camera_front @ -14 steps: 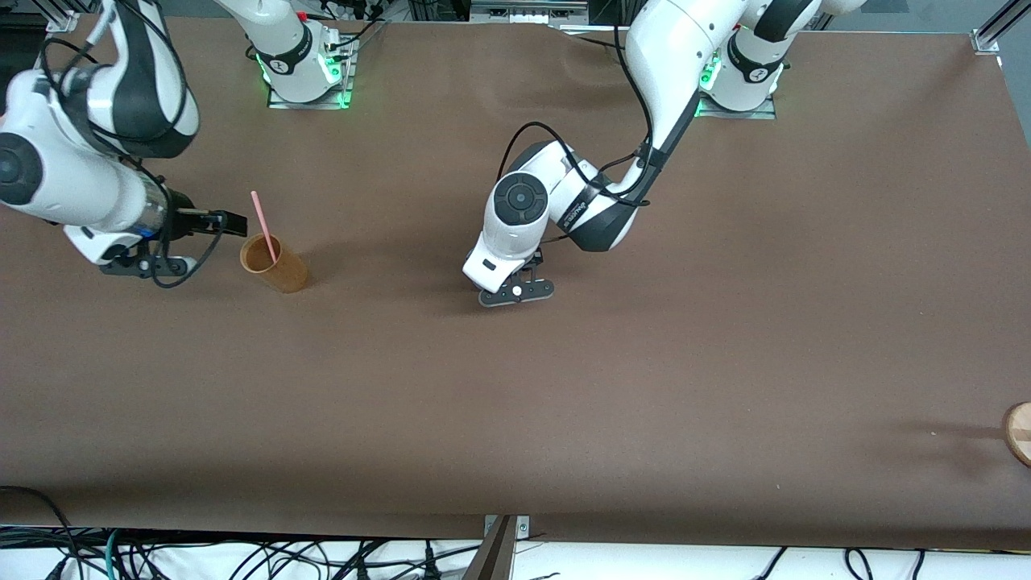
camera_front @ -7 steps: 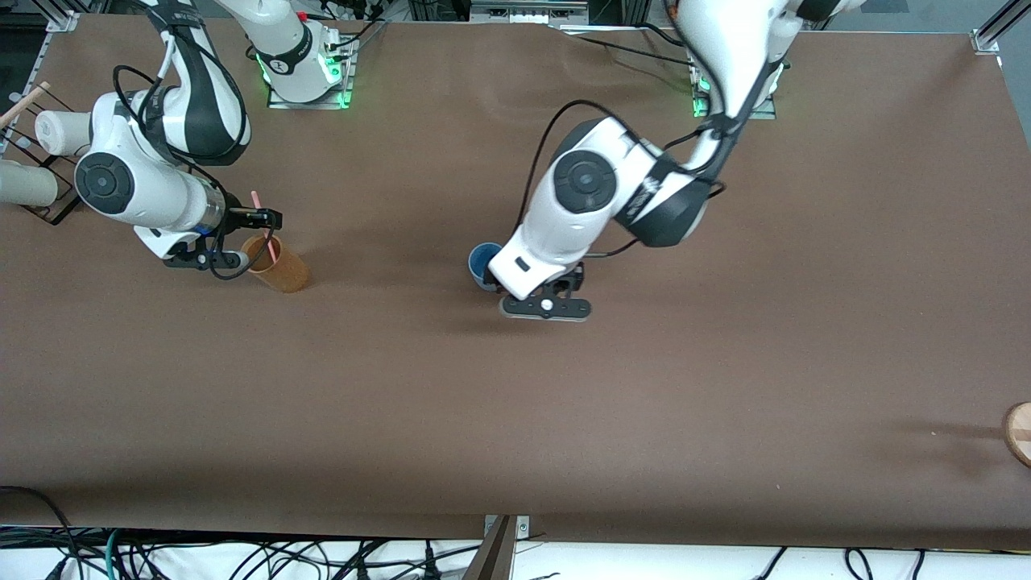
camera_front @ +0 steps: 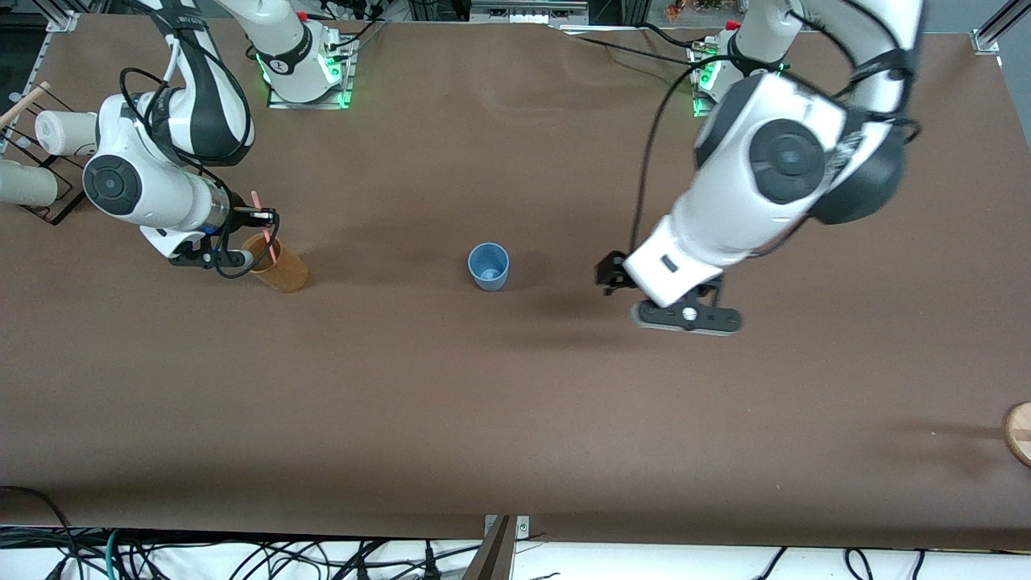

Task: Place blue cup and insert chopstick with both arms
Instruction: 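Release the blue cup and raise the left gripper away, then pull the pink chopstick up out of the bamboo cup with the right gripper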

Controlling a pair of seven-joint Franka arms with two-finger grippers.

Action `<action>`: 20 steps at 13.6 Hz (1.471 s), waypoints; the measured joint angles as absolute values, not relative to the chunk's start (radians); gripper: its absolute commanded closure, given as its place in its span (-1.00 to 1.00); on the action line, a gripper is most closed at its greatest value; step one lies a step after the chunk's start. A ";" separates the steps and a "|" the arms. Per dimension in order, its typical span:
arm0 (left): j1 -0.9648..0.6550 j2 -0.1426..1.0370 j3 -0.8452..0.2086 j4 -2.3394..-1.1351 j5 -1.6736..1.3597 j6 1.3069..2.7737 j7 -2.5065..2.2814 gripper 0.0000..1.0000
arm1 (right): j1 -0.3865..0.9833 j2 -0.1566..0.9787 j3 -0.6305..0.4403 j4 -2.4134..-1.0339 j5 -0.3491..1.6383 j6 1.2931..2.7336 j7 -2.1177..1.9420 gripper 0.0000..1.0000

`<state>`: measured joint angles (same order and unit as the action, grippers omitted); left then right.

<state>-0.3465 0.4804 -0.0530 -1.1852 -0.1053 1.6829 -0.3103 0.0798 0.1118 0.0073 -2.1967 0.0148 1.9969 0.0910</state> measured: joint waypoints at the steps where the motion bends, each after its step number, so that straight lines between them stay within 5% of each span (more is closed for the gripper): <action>1: -0.312 0.454 -0.053 -1.186 -0.091 1.640 -0.291 -1.00 | 0.080 0.112 0.008 -2.197 0.015 1.997 0.091 1.00; 6: -0.097 0.334 -0.054 -1.208 -0.083 1.497 -0.161 -1.00 | 0.084 0.110 0.027 -2.130 0.015 1.899 0.088 1.00; 15: 0.079 0.236 -0.054 -1.322 -0.057 1.428 0.085 -1.00 | 0.243 0.092 0.040 -1.726 0.039 1.399 0.251 1.00; 20: 0.081 0.125 -0.054 -1.483 -0.044 1.458 0.098 -1.00 | 0.418 0.153 0.047 -1.646 0.261 1.432 0.573 1.00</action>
